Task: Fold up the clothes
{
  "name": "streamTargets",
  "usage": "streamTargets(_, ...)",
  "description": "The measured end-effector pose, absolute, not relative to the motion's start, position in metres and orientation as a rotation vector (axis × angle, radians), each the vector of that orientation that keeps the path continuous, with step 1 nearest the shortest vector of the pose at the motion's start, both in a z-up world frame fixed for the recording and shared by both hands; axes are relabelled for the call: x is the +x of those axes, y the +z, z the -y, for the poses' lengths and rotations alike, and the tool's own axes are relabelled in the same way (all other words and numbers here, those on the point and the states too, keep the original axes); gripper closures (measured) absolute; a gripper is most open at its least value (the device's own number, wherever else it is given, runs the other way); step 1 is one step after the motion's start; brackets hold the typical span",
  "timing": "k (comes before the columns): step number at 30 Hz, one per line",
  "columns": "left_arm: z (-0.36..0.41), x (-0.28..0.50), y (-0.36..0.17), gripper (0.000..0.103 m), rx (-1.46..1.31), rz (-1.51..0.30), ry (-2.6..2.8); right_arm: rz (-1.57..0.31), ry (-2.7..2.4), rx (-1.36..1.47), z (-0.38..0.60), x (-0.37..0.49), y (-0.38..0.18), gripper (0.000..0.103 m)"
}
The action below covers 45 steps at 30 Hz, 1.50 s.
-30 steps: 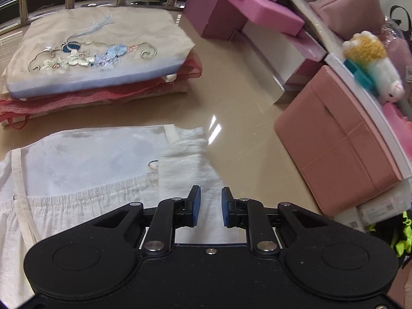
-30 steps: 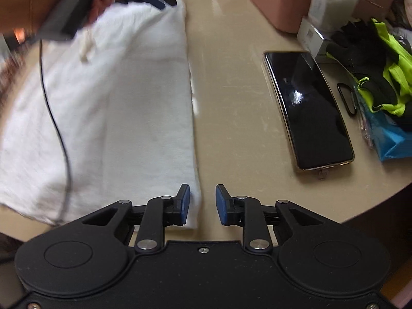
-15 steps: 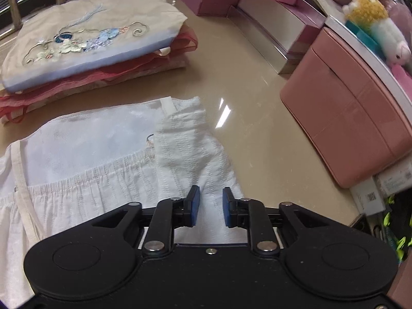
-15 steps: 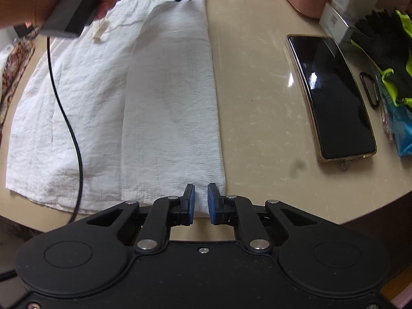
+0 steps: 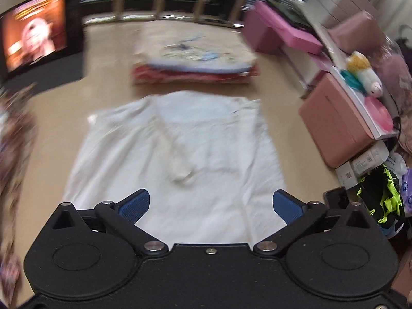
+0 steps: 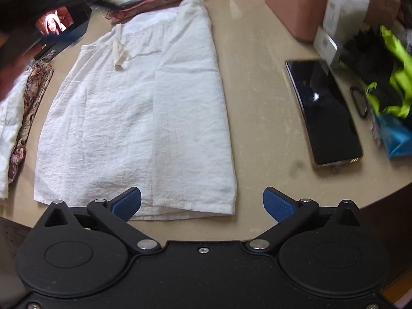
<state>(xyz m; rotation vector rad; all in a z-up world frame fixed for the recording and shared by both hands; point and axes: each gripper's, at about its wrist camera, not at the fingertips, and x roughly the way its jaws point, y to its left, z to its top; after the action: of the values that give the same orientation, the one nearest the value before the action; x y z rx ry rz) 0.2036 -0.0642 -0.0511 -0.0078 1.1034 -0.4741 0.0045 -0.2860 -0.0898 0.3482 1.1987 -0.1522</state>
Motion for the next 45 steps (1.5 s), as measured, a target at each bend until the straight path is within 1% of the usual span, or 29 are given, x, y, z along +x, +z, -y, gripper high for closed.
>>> streamTargets(5, -0.022, 0.147, -0.05, 0.0, -0.052, -1.191, -0.298, -1.201, -0.117, 0.311, 0.27, 0.017, -0.08, 0.0)
streamTargets(8, -0.057, 0.124, -0.06, 0.0, -0.064, -1.234, -0.236, -1.206, -0.09, 0.289, 0.255, 0.033, -0.077, 0.0)
streamTargets(17, -0.114, 0.109, -0.084, 0.0, -0.133, -1.232, -0.127, -1.196, 0.029, 0.221, 0.204, 0.08, -0.07, 0.0)
streamTargets(21, -0.125, 0.11, -0.1, 0.002, -0.076, -1.255, -0.107, -1.193, 0.068, 0.185, 0.184, 0.109, -0.07, 0.0)
streamTargets(22, -0.126, 0.111, -0.106, 0.004, -0.062, -1.263, -0.109, -1.189, 0.078, 0.181, 0.178, 0.119, -0.069, 0.0)
streamTargets(26, -0.133, 0.118, -0.128, 0.028, -0.043, -1.308, -0.132, -1.184, 0.122, 0.174, 0.154, 0.161, -0.066, 0.0)
streamTargets(30, -0.138, 0.121, -0.14, 0.035, -0.053, -1.322, -0.174, -1.2, 0.16, 0.171, 0.126, 0.208, -0.067, 0.0)
streamTargets(31, -0.139, 0.122, -0.142, 0.038, -0.055, -1.324, -0.183, -1.201, 0.169, 0.156, 0.119, 0.218, -0.068, 0.0)
streamTargets(32, -0.14, 0.122, -0.145, 0.045, -0.06, -1.335, -0.186, -1.201, 0.177, 0.136, 0.112, 0.227, -0.069, 0.0)
streamTargets(33, -0.141, 0.122, -0.148, 0.049, -0.065, -1.346, -0.189, -1.201, 0.184, 0.113, 0.105, 0.237, -0.07, 0.0)
streamTargets(35, -0.142, 0.123, -0.155, 0.072, -0.079, -1.376, -0.197, -1.202, 0.183, 0.083, 0.092, 0.255, -0.075, 0.001)
streamTargets(38, -0.139, 0.12, -0.159, 0.087, -0.064, -1.39, -0.221, -1.227, 0.177, 0.095, 0.077, 0.285, -0.084, 0.002)
streamTargets(40, -0.137, 0.118, -0.16, 0.088, -0.047, -1.389, -0.232, -1.246, 0.174, 0.105, 0.067, 0.307, -0.092, 0.003)
streamTargets(42, -0.138, 0.117, -0.161, 0.088, -0.05, -1.393, -0.233, -1.263, 0.147, 0.114, 0.059, 0.329, -0.102, 0.008)
streamTargets(44, -0.139, 0.117, -0.161, 0.088, -0.067, -1.398, -0.229, -1.293, 0.1, 0.125, 0.055, 0.35, -0.115, 0.016)
streamTargets(45, -0.141, 0.117, -0.162, 0.088, -0.079, -1.4, -0.225, -1.309, 0.072, 0.125, 0.054, 0.358, -0.121, 0.018)
